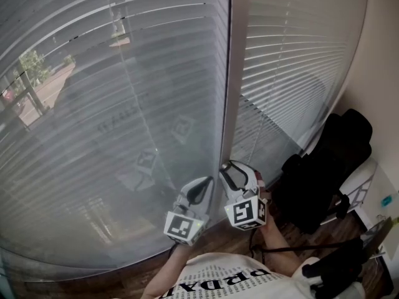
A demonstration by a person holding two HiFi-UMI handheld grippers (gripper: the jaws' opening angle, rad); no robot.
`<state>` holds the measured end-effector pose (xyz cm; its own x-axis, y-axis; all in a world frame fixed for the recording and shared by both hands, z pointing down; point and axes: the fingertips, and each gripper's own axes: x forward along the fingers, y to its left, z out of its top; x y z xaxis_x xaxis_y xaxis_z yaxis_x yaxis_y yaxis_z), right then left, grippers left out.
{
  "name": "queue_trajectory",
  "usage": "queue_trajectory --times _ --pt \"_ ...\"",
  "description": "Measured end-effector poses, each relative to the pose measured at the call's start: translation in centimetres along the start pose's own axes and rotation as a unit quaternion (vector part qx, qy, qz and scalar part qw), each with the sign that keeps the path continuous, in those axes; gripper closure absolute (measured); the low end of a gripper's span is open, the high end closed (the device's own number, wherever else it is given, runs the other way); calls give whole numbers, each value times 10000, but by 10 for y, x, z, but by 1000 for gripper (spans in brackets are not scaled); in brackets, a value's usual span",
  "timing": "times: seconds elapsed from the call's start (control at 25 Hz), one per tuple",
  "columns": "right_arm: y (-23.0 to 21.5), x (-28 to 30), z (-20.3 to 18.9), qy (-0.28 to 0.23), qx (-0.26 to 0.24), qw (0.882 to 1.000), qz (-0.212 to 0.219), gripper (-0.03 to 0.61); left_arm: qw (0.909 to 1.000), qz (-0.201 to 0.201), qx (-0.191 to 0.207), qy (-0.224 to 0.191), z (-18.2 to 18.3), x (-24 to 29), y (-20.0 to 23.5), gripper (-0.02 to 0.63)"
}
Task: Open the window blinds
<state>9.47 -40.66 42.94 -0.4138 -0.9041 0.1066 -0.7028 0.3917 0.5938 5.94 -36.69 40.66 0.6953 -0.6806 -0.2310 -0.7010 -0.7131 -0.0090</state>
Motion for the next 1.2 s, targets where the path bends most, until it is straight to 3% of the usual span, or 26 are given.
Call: queue_trajectory --times 0.24,0.48,0.68,0.88,1.2 --pt "3 4 -12 304 -446 9985 -11 420 9997 62 240 -51 6 3 -1 621" --pt "2 6 -14 245 -288 9993 -42 445 9998 49 201 -16 3 4 2 621" --pt "1 5 -14 162 796 9967 50 446 9997 77 211 -16 3 3 2 621" --pt "-2 4 -15 3 1792 9838 103 448 9997 52 224 -46 5 5 -1 621" --pt "-5 4 -18 -195 2713 9622 152 446 9998 34 186 -36 3 6 -3 621"
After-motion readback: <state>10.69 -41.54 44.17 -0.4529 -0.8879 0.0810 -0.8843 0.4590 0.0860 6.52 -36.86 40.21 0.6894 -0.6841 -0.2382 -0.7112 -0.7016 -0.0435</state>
